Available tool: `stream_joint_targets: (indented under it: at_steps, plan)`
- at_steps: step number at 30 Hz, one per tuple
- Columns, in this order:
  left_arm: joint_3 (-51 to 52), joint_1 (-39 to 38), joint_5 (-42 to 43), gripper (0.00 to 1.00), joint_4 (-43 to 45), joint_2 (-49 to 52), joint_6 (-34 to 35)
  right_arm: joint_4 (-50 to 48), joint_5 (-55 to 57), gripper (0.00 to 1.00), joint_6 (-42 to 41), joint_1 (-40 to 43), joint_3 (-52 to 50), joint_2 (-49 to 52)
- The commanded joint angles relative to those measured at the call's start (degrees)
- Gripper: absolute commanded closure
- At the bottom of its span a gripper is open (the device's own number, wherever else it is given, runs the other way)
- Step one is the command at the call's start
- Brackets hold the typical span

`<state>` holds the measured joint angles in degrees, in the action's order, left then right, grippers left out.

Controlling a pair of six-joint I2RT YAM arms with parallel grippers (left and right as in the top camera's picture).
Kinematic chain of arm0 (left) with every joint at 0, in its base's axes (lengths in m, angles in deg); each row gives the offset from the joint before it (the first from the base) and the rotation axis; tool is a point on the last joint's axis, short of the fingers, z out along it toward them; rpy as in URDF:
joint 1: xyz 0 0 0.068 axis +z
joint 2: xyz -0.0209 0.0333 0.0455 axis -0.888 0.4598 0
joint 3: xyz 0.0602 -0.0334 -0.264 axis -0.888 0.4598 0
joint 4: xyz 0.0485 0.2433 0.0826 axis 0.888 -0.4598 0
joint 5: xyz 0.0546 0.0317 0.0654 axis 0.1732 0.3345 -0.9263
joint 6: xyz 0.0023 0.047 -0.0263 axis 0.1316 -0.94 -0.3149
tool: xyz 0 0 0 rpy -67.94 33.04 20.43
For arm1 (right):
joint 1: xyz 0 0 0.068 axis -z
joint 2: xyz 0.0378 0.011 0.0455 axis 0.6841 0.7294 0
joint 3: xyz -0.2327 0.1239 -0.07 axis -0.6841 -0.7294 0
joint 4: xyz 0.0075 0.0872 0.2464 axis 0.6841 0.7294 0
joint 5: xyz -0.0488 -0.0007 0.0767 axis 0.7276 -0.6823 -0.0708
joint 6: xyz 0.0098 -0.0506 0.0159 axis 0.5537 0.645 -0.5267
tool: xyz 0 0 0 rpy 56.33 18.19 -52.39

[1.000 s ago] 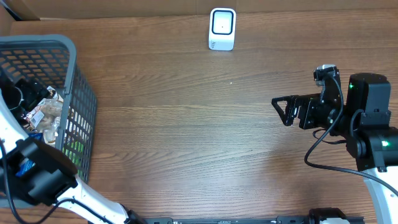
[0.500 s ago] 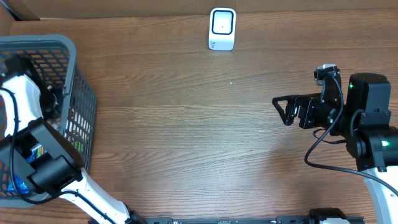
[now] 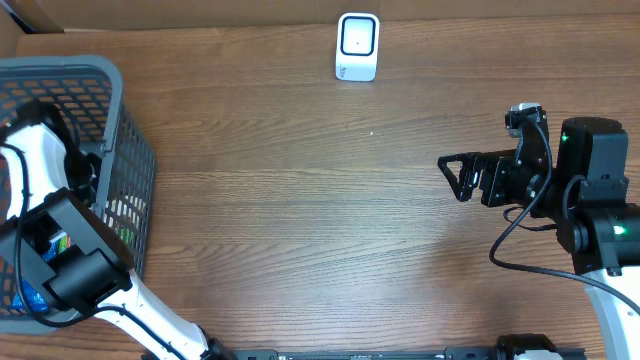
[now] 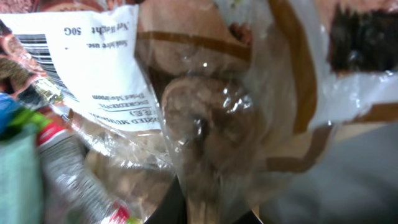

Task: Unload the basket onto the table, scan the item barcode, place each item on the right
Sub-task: 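Reach into the basket and grasp the clear mushroom bag with left gripper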

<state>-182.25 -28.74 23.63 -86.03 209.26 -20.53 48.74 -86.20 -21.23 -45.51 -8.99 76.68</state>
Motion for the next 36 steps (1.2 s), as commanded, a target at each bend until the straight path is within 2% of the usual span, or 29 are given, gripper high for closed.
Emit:
stream_joint_targets:
  at_steps: [1, 7, 9, 10, 12, 16, 17, 18, 22, 23, 30, 36]
  plan:
    - [-14.0, 0.2, 0.7, 0.96, -7.5, 0.2, 1.6, -0.4, 0.2, 0.0, 0.0, -0.3, 0.3, -0.1]
    - [-40.7, 0.2, 0.9, 0.96, -24.4, 0.2, 0.4, -0.5, 0.2, 0.0, -0.1, -0.3, 0.3, -0.1]
    - [-47.6, 0.2, 1.9, 0.96, -27.5, 0.2, -1.6, -0.5, 0.2, 0.0, 0.0, -0.3, 0.3, -0.1]
    - [-50.4, 0.2, 4.8, 0.96, -27.6, -0.4, -5.4, -0.5, 0.2, 0.0, -0.1, -0.3, 0.3, -0.1]
    - [-53.0, 0.2, 9.2, 0.96, -27.6, -2.4, -8.1, -0.5, 0.2, 0.0, -0.1, -0.3, 0.3, -0.1]
    - [-53.4, 0.2, 9.2, 0.96, -27.5, -5.7, -5.9, -0.5, 0.2, 0.0, -0.1, -0.3, 0.3, -0.1]
    - [-53.4, 0.2, 9.2, 0.85, -27.5, -5.9, -5.9, -0.5, 0.2, 0.0, -0.1, -0.3, 0.3, -0.1]
    - [-53.4, 0.2, 9.1, 0.67, -27.5, -5.9, -5.9, -0.5, 0.2, 0.0, -0.1, -0.3, 0.3, -0.1]
    - [-49.7, 0.5, 9.1, 0.04, -27.5, -5.2, -5.9, -0.5, 0.2, 0.0, -0.1, -0.3, 0.3, -0.1]
    - [-48.5, 0.6, 9.0, 0.0, -27.6, -5.2, -5.4, -0.5, 0.2, 0.0, -0.1, -0.3, 0.3, -0.1]
    - [-29.9, 2.1, 6.7, 0.0, -21.3, -5.1, -5.9, -0.3, 0.2, 0.0, 0.0, -0.3, 0.3, -0.1]
    - [-12.8, 2.1, 6.2, 0.0, -8.2, -5.1, -8.2, -0.3, 0.2, 0.0, 0.0, -0.3, 0.3, -0.1]
